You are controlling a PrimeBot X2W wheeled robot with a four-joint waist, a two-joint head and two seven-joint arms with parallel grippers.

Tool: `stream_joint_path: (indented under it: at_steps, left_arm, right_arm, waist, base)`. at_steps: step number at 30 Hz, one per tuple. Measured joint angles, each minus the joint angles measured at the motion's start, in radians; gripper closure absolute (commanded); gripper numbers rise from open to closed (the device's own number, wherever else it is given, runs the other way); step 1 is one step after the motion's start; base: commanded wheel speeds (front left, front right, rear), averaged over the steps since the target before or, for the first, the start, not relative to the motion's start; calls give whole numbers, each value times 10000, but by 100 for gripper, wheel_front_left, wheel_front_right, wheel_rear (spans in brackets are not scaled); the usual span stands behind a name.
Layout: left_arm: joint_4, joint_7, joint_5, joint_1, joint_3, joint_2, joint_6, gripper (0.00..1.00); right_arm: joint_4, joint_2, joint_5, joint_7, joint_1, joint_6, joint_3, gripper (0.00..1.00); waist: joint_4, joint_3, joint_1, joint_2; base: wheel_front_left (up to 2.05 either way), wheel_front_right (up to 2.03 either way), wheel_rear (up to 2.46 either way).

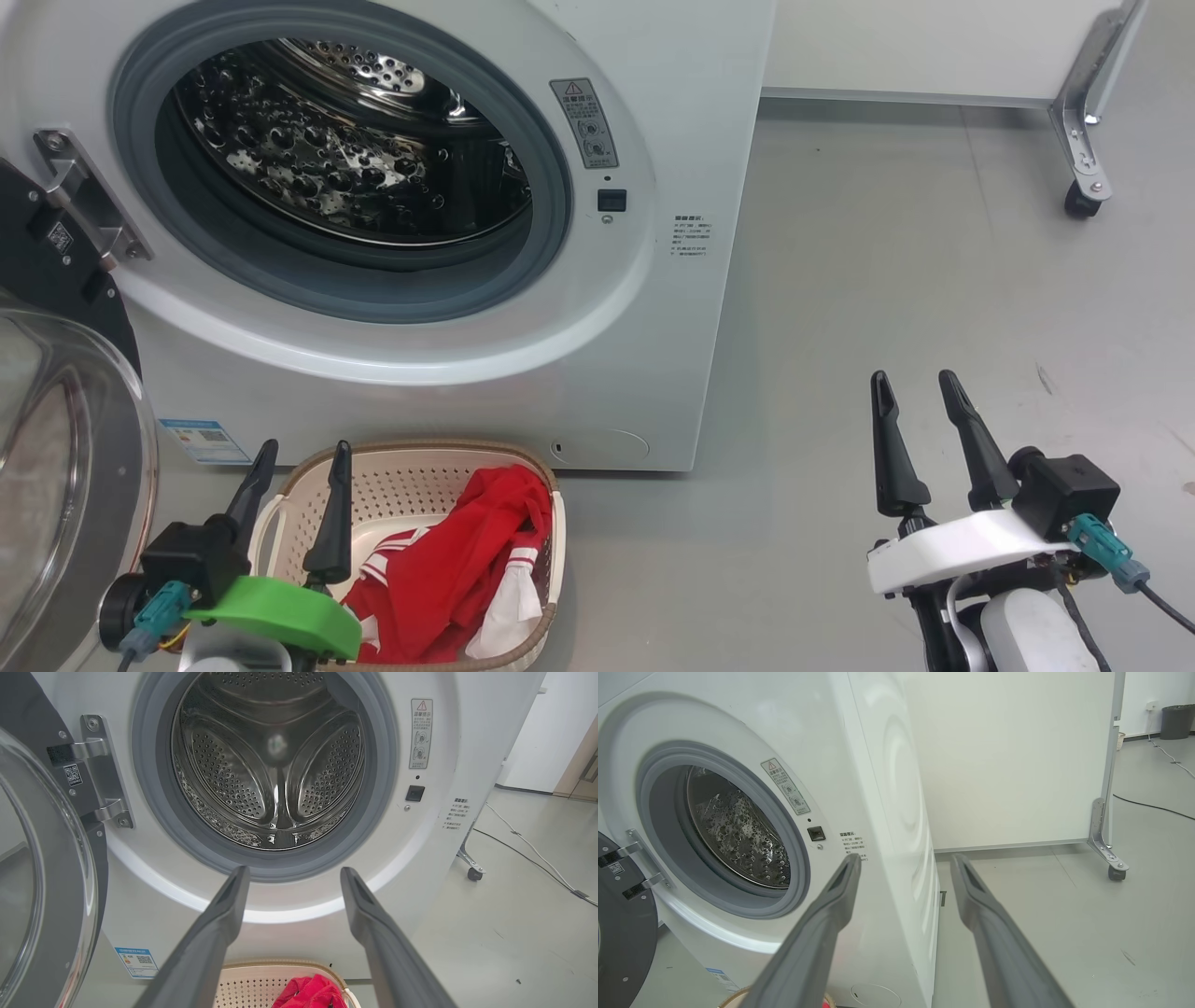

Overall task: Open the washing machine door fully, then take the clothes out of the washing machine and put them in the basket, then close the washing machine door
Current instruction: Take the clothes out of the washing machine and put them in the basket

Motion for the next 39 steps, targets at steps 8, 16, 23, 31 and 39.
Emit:
stream_joint_path:
  at_steps: [8,16,23,31,39]
  left_arm:
    - [-591,0,31,155,52,0,0,0]
    - [-930,0,88,358,117,-2,0,0]
    - [-1152,0,105,393,127,-4,0,0]
    - [-1221,0,192,524,119,-8,0,0]
    - [-1331,0,196,561,113,-10,0,0]
  right_arm:
    - [-115,33,-67,0,140,81,2,0]
    - [-148,36,-69,0,265,86,-4,0]
    - [-173,36,-79,2,267,90,-17,0]
    - [-174,40,-81,2,267,161,-17,0]
    - [-174,44,-81,2,268,161,-17,0]
  waist:
    - [-69,79,0,0]
    - [-140,186,0,0]
    - [-161,229,0,0]
    - [-169,245,0,0]
    - [-189,264,0,0]
  base:
    - [0,0,0]
    - [0,0,0]
    - [0,0,0]
    - [0,0,0]
    - [0,0,0]
